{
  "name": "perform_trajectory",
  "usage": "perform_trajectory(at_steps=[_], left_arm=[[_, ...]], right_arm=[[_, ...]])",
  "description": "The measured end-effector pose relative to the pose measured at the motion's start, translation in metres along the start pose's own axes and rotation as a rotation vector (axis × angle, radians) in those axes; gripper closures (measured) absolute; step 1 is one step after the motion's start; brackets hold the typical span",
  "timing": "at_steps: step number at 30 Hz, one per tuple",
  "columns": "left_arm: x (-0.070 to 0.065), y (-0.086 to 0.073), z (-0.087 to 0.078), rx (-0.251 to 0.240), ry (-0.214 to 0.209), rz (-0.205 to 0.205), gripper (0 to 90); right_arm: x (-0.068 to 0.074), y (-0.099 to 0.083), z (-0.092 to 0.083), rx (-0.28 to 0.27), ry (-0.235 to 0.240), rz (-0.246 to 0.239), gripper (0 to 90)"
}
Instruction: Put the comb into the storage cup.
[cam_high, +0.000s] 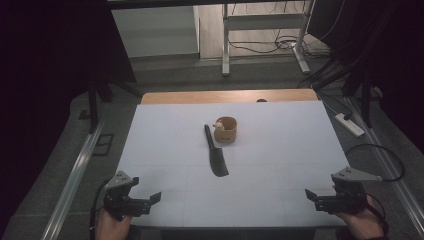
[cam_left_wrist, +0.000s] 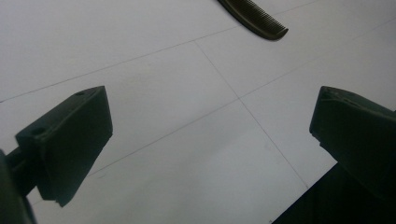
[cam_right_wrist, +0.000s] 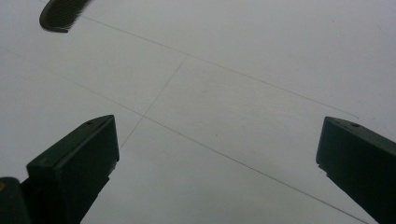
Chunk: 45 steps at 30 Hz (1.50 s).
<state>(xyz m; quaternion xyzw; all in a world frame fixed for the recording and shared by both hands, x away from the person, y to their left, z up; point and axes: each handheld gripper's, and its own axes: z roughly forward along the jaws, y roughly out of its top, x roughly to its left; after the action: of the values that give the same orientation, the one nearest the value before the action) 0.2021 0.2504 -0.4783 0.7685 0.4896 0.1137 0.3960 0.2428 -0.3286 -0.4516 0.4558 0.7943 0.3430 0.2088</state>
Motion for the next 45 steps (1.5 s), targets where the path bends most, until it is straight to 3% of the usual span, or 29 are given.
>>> perform_trajectory(at_steps=[12, 16, 19, 26, 34, 45], left_arm=[[-0.002, 0.008, 0.004, 0.002, -0.001, 0.026, 0.0], [-0.002, 0.010, 0.008, 0.005, -0.013, 0.038, 0.0], [0.000, 0.011, 0.012, 0.008, -0.048, 0.043, 0.0], [0.000, 0.016, 0.017, 0.016, -0.050, 0.048, 0.0], [0.000, 0.032, 0.028, 0.015, -0.065, 0.051, 0.0], [0.003, 0.050, 0.046, 0.068, -0.081, 0.062, 0.0]], right_arm=[[-0.001, 0.001, 0.002, 0.010, 0.003, 0.001, 0.0], [-0.001, 0.001, 0.002, 0.008, 0.003, -0.001, 0.0], [-0.001, 0.001, 0.002, 0.012, 0.002, -0.001, 0.0], [0.000, 0.001, 0.003, 0.017, -0.001, 0.000, 0.0], [0.000, 0.002, 0.004, 0.023, -0.004, -0.002, 0.0], [0.000, 0.002, 0.005, 0.029, -0.003, -0.004, 0.0]])
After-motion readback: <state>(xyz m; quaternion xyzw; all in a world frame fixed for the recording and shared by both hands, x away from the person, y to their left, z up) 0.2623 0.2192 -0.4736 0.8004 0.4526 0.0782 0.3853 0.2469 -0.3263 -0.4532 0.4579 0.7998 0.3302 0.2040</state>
